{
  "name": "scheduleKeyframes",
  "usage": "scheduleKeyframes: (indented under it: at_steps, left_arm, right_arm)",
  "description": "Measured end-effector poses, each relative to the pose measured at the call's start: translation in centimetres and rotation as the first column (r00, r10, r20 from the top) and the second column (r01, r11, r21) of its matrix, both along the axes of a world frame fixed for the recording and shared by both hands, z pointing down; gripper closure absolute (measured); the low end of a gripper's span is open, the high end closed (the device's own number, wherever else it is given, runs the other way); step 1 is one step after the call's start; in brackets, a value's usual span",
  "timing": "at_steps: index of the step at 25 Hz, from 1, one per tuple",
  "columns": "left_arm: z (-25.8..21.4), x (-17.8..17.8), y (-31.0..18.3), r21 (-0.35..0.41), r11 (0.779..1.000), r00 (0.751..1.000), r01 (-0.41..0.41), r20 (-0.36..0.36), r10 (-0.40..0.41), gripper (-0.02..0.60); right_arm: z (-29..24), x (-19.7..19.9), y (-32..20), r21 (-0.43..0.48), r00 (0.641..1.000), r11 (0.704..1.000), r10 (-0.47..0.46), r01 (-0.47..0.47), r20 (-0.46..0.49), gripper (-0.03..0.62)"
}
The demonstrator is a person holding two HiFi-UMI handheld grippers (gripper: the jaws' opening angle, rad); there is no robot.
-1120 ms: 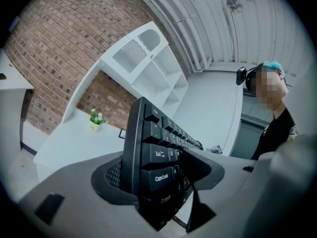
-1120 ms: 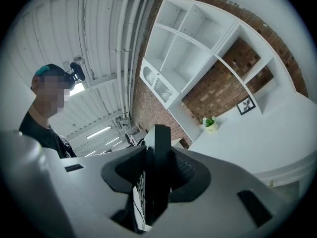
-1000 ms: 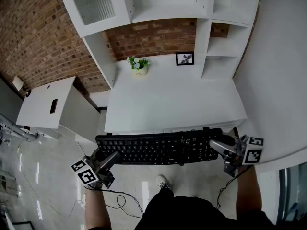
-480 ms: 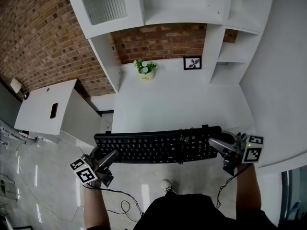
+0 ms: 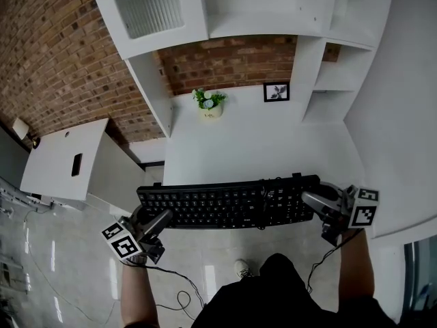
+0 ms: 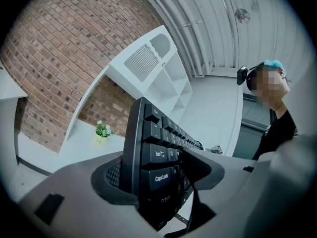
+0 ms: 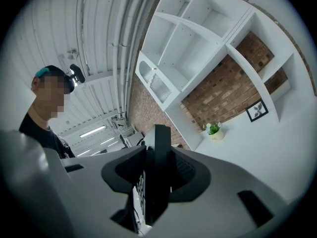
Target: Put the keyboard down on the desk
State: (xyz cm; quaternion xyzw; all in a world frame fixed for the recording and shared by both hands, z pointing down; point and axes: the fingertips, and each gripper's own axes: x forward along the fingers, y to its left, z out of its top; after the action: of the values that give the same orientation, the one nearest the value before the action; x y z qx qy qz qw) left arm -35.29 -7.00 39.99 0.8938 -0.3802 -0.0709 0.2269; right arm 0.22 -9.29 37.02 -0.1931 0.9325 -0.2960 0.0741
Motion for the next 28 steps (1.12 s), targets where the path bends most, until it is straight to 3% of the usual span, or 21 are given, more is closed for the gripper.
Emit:
scheduleKeyframes:
  at_steps: [17, 28]
  left_arm:
    - [1.0, 1.6, -8.2, -0.03, 1.0, 1.0, 0.004, 0.0, -0.004, 0.273]
    - [2.5, 2.7, -15.6, -0.09, 0.996, 1.0, 0.024, 0.007, -0.023, 0.273]
  right_arm:
    - [1.3, 1.5, -8.6, -0.021, 1.0, 1.0, -0.011, 0.011, -0.005, 0.451]
    - [3.5, 2.5, -16.8, -0.106, 0.999, 0.994, -0.035, 0.034, -0.009, 0.451]
